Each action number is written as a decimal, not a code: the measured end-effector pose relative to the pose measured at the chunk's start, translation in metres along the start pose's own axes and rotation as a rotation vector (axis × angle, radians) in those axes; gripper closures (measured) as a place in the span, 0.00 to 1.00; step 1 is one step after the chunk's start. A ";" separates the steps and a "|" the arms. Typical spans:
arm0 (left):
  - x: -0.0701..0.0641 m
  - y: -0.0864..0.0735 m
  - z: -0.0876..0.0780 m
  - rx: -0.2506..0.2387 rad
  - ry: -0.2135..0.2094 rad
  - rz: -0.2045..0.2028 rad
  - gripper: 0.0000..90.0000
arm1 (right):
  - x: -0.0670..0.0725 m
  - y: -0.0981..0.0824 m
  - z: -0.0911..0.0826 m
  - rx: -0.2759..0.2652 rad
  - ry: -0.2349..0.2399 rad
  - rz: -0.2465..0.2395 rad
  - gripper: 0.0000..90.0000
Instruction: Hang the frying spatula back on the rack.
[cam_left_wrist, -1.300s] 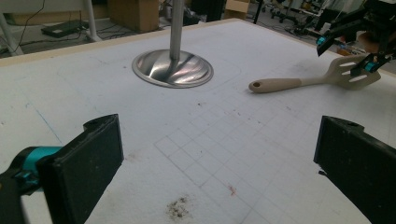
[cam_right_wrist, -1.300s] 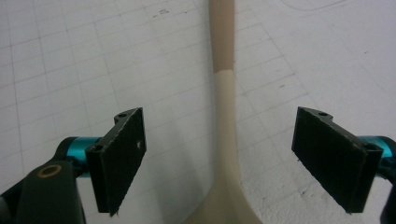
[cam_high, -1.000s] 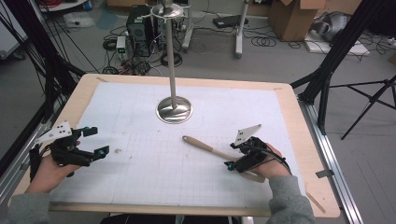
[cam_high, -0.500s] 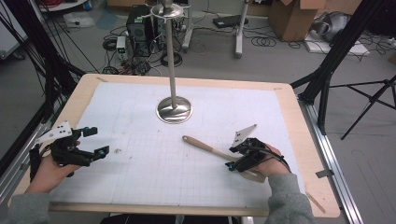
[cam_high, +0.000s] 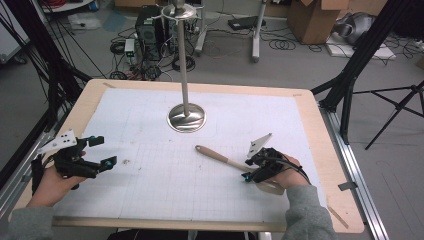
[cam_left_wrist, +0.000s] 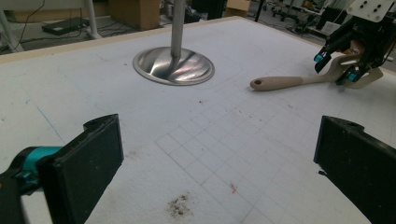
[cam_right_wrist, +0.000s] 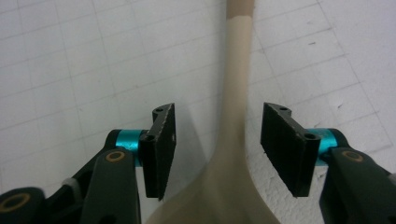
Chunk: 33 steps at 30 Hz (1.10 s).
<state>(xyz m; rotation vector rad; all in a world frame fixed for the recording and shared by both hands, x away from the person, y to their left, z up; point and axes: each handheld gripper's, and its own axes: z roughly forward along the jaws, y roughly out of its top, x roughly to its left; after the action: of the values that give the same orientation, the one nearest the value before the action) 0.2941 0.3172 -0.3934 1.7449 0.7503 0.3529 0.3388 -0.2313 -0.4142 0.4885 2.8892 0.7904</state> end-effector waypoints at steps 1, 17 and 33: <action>0.000 0.000 0.000 0.000 0.000 0.000 0.02 | 0.000 0.000 0.000 0.006 -0.001 0.002 0.53; 0.000 -0.002 0.002 0.016 0.003 0.002 0.02 | -0.001 0.004 0.004 0.051 -0.031 -0.022 0.70; 0.000 -0.003 0.001 0.018 0.006 -0.004 0.02 | -0.005 0.002 0.004 0.045 -0.009 0.004 0.84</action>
<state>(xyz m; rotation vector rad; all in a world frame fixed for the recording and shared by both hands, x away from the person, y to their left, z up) 0.2942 0.3171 -0.3966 1.7602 0.7634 0.3503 0.3446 -0.2290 -0.4161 0.5015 2.9042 0.7238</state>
